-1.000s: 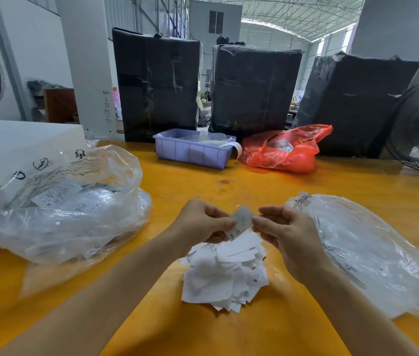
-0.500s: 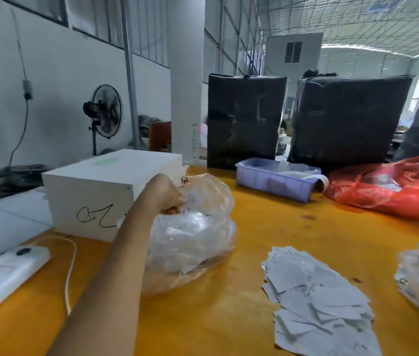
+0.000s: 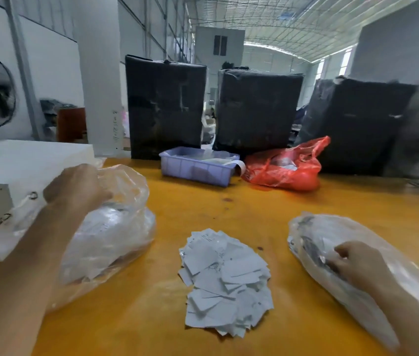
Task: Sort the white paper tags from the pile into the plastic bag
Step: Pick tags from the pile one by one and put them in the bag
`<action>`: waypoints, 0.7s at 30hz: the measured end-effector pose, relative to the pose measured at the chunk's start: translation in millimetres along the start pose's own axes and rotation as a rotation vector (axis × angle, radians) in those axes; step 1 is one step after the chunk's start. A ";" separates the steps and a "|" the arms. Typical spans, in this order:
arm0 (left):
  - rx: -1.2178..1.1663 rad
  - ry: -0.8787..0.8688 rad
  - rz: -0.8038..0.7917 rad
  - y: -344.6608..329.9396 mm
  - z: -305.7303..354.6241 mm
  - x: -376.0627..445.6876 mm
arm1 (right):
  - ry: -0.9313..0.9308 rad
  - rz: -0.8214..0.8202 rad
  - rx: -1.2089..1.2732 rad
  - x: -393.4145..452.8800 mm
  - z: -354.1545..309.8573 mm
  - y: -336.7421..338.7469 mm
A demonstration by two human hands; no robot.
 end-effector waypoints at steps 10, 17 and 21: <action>-0.386 -0.669 -0.110 -42.7 169.8 -115.6 | -0.090 0.175 0.389 3.2 32.0 22.1; -0.700 -0.722 -0.212 -64.8 193.6 -157.6 | -0.080 0.137 1.390 -1.4 8.9 33.1; -1.051 -0.599 -0.489 -62.7 201.6 -171.7 | 0.037 -0.321 1.811 -21.5 -67.6 11.8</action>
Point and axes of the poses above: each hand's wrist, its own x-axis towards the middle knuckle, its own y-axis out of the back of the hand, z = x × y, the point moved 9 cm from there along x, towards the middle knuckle, and after that the axes turned 9 degrees about x, right-handed, at the moved point
